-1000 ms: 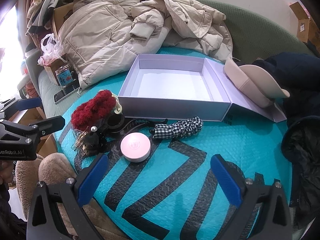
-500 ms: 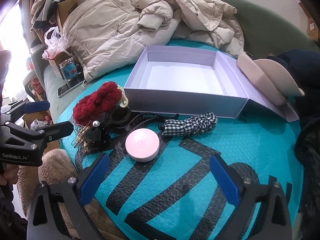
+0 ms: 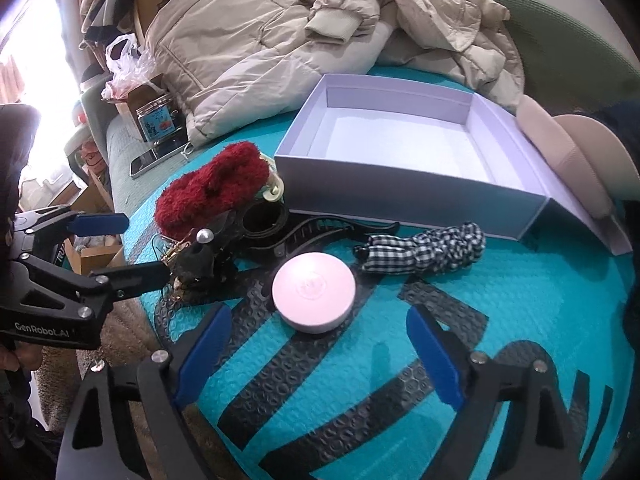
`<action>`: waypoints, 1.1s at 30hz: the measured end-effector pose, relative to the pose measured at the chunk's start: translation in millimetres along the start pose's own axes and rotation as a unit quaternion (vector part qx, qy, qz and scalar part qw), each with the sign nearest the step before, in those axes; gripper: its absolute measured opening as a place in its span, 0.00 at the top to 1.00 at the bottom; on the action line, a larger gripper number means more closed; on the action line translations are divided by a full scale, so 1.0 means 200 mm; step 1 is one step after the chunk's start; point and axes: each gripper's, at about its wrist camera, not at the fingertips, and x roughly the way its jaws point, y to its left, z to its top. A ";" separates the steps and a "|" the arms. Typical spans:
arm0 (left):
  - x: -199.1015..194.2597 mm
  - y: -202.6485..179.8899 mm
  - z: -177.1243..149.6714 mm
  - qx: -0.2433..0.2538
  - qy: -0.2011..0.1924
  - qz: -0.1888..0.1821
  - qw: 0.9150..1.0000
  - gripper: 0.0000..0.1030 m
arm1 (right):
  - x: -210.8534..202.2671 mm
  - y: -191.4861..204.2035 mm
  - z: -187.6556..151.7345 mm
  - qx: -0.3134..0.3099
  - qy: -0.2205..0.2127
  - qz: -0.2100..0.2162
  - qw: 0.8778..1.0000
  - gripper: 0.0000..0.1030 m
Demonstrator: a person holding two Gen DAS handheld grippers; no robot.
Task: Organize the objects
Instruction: 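Close the left tool on the gold claw clip while the right tool grasps the pink compact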
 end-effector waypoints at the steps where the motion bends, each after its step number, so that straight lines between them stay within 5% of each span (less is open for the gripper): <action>1: 0.01 0.00 0.00 0.001 0.002 -0.002 1.000 0.21 | 0.01 0.00 0.00 0.000 -0.002 0.002 1.000 0.16; 15: 0.07 -0.04 -0.01 0.018 0.009 -0.042 0.999 0.38 | 0.12 0.04 0.03 -0.033 -0.002 0.022 0.999 0.35; 20: 0.08 -0.07 -0.02 0.031 0.012 -0.042 0.999 0.44 | 0.13 0.04 0.03 -0.039 -0.007 0.010 0.999 0.50; 22: 0.10 -0.07 -0.02 0.027 0.013 -0.047 0.998 0.49 | 0.13 0.04 0.04 -0.038 -0.009 0.014 0.999 0.50; 23: 0.11 -0.07 -0.02 0.024 0.012 -0.050 0.998 0.59 | 0.13 0.04 0.03 -0.040 -0.009 0.015 0.999 0.50; 33: 0.07 -0.10 -0.04 0.034 0.002 -0.039 0.999 0.62 | 0.08 0.01 -0.01 -0.027 -0.002 0.015 1.000 0.50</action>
